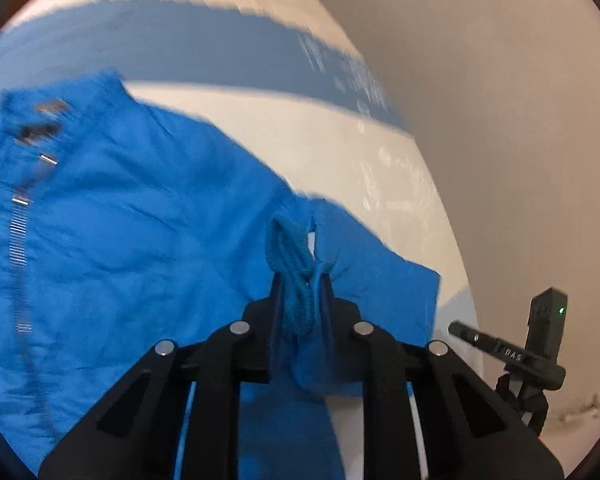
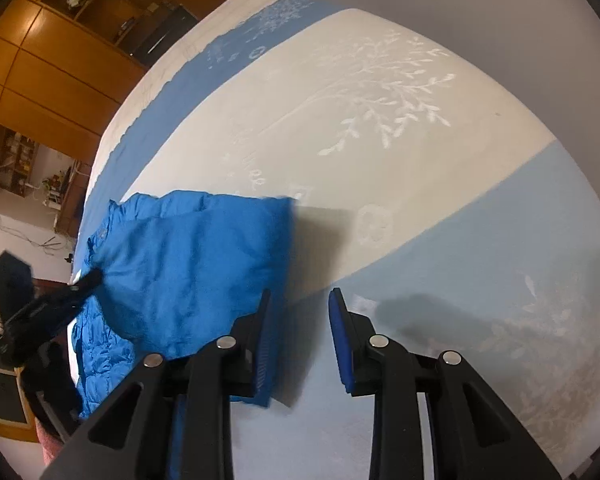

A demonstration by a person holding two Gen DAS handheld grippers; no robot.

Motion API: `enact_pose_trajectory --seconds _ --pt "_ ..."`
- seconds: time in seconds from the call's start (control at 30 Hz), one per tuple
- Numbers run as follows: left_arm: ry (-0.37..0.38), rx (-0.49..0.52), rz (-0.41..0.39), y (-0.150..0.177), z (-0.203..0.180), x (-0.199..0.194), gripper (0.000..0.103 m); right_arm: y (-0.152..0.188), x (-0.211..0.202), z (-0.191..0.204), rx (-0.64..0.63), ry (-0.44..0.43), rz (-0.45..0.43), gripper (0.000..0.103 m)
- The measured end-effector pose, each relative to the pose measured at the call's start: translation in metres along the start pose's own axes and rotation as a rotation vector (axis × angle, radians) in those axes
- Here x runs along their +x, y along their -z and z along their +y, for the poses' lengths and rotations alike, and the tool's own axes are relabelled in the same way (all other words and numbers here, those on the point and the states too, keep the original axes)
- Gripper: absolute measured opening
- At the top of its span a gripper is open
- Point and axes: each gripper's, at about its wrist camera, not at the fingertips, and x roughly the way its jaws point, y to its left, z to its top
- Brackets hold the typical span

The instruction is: Fold large clothes

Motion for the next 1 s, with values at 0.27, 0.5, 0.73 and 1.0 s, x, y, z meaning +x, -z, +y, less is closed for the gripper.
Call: enact_pose_trajectory --seconds 0.27,0.5,0.73,1.0 --pt "-0.226 -0.112 -0.206 0.002 0.081 -0.096 0.015 -0.006 0.029 0.059 -0.128 -0.070 0.052 0.029" --pt "-0.410 -0.235 -0.281 0.011 0.158 -0.148 0.015 -0.002 0.063 0.141 -0.294 -0.160 0.119 0.029" --pt "-0.512 -0.352 -0.225 0.015 0.229 -0.153 0.015 0.008 0.106 0.208 -0.420 -0.176 0.200 0.029" --pt "-0.530 -0.425 -0.103 0.038 0.280 -0.116 0.019 0.014 0.153 0.207 -0.424 -0.044 0.272 0.022"
